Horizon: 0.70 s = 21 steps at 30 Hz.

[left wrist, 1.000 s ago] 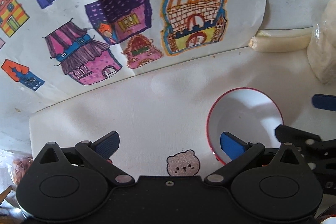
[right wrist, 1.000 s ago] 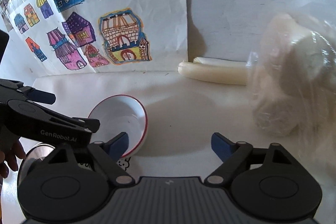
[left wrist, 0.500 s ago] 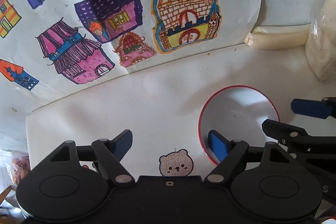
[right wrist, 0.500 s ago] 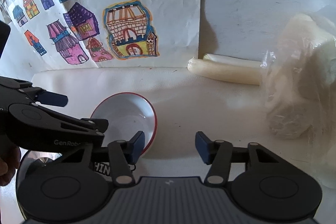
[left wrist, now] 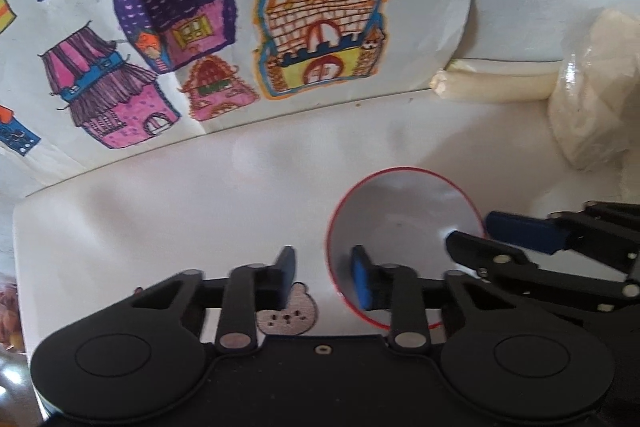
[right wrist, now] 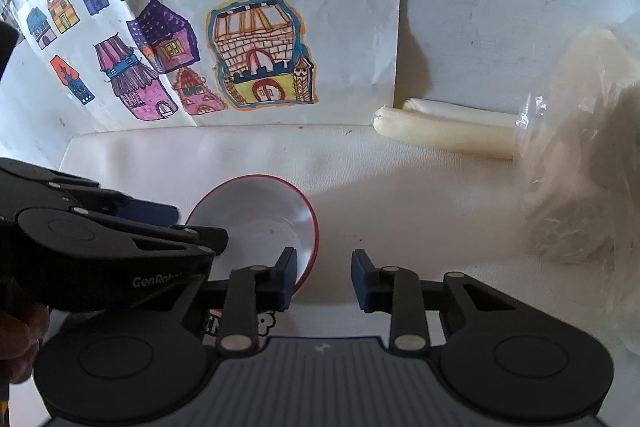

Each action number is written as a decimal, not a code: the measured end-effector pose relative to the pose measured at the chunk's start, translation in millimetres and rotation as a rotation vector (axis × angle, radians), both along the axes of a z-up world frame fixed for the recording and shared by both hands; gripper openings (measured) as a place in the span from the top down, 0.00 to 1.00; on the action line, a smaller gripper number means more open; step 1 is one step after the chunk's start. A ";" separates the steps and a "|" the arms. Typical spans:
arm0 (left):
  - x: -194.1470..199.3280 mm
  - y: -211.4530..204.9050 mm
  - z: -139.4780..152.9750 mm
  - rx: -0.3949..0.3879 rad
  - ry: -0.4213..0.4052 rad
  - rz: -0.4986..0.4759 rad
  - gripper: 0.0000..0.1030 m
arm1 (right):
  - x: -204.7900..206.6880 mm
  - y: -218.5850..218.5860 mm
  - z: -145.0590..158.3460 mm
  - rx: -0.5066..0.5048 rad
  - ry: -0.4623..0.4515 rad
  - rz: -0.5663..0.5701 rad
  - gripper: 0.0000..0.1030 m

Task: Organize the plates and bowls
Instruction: 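Close both grippers on the rim of the second white bowl, then carry the second white bowl with both grippers and lower it into the first white bowl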

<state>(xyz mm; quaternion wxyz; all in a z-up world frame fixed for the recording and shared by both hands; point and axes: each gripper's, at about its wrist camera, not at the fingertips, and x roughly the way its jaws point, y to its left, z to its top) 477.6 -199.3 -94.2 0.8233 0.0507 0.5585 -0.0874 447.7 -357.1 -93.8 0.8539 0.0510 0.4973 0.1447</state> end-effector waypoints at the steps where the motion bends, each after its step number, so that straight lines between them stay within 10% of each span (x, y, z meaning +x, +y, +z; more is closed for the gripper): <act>1: -0.2 1.1 0.2 -0.015 0.000 0.011 0.81 | -0.4 0.5 -0.1 0.005 0.001 -0.001 0.73; 21: -33.7 -3.0 15.1 -0.081 -0.009 0.082 0.94 | -26.7 -10.3 3.9 0.107 0.002 -0.029 0.91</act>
